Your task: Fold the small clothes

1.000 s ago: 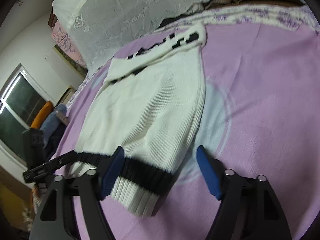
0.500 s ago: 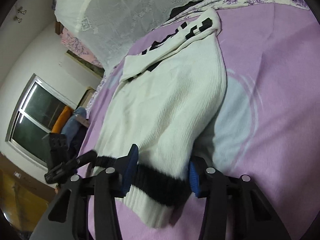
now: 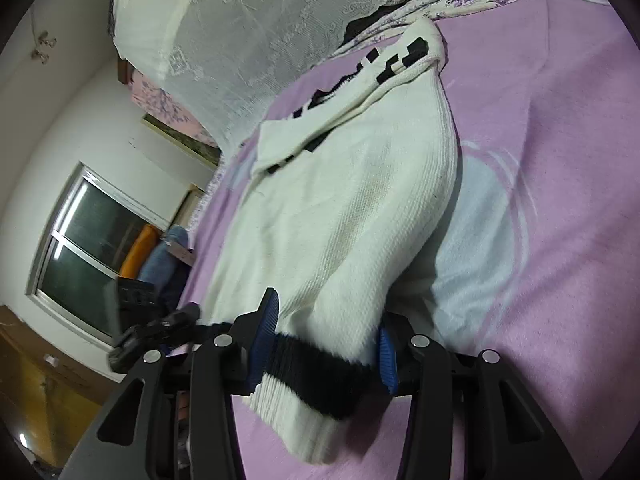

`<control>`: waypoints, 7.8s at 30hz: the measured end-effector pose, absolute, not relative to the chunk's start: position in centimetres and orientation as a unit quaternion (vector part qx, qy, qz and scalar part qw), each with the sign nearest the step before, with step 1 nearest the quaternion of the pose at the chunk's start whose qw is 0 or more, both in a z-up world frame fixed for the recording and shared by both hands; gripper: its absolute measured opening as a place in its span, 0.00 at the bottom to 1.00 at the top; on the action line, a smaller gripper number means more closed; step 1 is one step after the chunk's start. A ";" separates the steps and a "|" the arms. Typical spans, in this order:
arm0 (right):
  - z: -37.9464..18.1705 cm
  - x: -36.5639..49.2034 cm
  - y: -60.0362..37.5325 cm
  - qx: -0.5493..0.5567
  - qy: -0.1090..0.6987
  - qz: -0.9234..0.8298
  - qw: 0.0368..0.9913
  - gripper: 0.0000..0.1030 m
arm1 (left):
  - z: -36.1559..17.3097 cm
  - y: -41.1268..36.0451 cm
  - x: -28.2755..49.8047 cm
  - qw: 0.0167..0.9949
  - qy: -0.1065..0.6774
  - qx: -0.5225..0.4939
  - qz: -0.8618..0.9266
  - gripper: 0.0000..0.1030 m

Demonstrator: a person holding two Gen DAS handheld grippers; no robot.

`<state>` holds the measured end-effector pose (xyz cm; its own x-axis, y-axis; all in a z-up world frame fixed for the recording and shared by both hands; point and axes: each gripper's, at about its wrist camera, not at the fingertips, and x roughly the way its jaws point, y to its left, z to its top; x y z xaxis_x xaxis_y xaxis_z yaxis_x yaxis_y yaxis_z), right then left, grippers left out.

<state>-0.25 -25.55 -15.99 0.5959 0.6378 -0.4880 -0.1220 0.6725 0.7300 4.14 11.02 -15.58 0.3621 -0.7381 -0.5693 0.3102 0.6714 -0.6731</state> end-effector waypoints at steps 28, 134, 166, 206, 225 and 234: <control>-14.0 -2.0 -23.4 0.243 0.354 0.208 0.879 0.19 | -15.4 10.4 4.0 0.814 0.459 -0.206 -0.290 0.14; -10.9 29.4 -30.9 0.344 0.343 0.172 0.857 0.50 | -8.1 9.0 30.3 0.926 0.372 -0.029 -0.062 0.75; -10.1 29.7 -28.8 0.190 0.327 0.055 0.924 0.43 | -9.5 8.8 35.4 0.918 0.393 -0.043 0.020 0.90; -11.9 30.3 -28.9 0.227 0.287 0.043 0.930 0.51 | -12.3 2.4 34.8 0.921 0.385 0.036 0.033 0.96; -10.8 22.9 -25.9 0.139 0.286 0.014 0.948 0.70 | -10.9 0.9 26.8 0.939 0.338 0.055 0.032 0.96; -11.1 21.0 -24.3 0.102 0.309 0.007 0.946 0.77 | -12.1 1.5 27.0 0.927 0.371 0.046 0.033 0.96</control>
<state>21.03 -24.29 -11.10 0.8091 0.0761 -0.5828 0.0502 0.9790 0.1974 27.04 1.52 -12.15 0.7226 0.0962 -0.6845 -0.0279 0.9935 0.1101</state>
